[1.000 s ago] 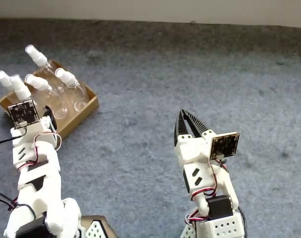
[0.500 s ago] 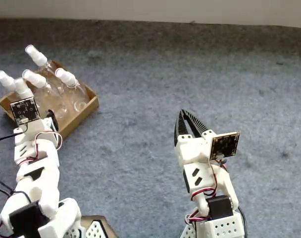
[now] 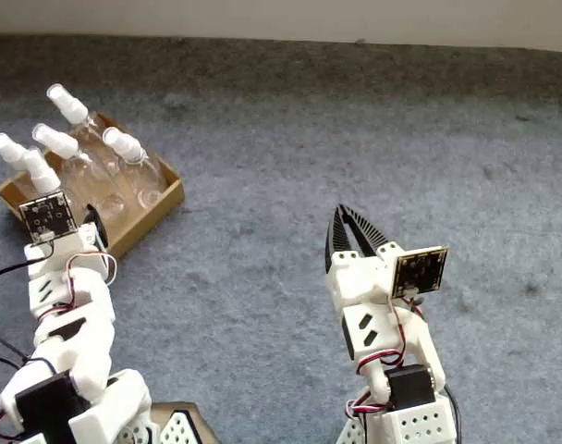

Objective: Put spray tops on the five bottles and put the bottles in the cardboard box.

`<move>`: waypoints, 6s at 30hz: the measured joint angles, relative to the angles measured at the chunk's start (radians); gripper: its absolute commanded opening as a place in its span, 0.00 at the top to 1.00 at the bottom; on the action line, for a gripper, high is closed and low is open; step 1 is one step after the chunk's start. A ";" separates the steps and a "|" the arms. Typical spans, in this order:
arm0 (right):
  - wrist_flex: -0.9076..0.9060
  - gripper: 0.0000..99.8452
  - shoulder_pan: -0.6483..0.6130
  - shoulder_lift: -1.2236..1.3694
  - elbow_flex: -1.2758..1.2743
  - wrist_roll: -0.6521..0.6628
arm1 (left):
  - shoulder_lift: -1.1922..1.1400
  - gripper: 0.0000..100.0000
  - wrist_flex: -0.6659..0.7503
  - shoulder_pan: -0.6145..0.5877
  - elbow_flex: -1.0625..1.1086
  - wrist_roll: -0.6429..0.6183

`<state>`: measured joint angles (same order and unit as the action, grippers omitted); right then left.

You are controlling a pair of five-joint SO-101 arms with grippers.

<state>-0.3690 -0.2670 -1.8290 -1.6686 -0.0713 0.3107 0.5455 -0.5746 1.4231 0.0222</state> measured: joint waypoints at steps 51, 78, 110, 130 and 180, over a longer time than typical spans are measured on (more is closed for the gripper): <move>0.000 1.00 0.000 0.000 0.000 0.000 | 0.008 0.72 0.169 -0.006 0.190 -0.005; 0.000 0.99 0.000 0.000 0.000 0.000 | 0.273 0.72 0.009 -0.006 0.226 -0.002; 0.000 0.99 0.000 0.000 0.000 0.000 | 1.059 0.89 -1.516 -0.009 -0.285 0.000; -0.002 0.99 0.000 0.000 0.000 0.000 | 1.076 1.00 -1.880 0.252 -0.522 0.000; -0.503 0.99 0.298 -0.011 0.336 0.138 | 1.504 1.00 -2.124 0.393 -0.700 0.153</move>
<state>-0.8723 0.0307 -1.8397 -1.3326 0.0667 1.8144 -1.5781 -0.1818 0.7234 0.1757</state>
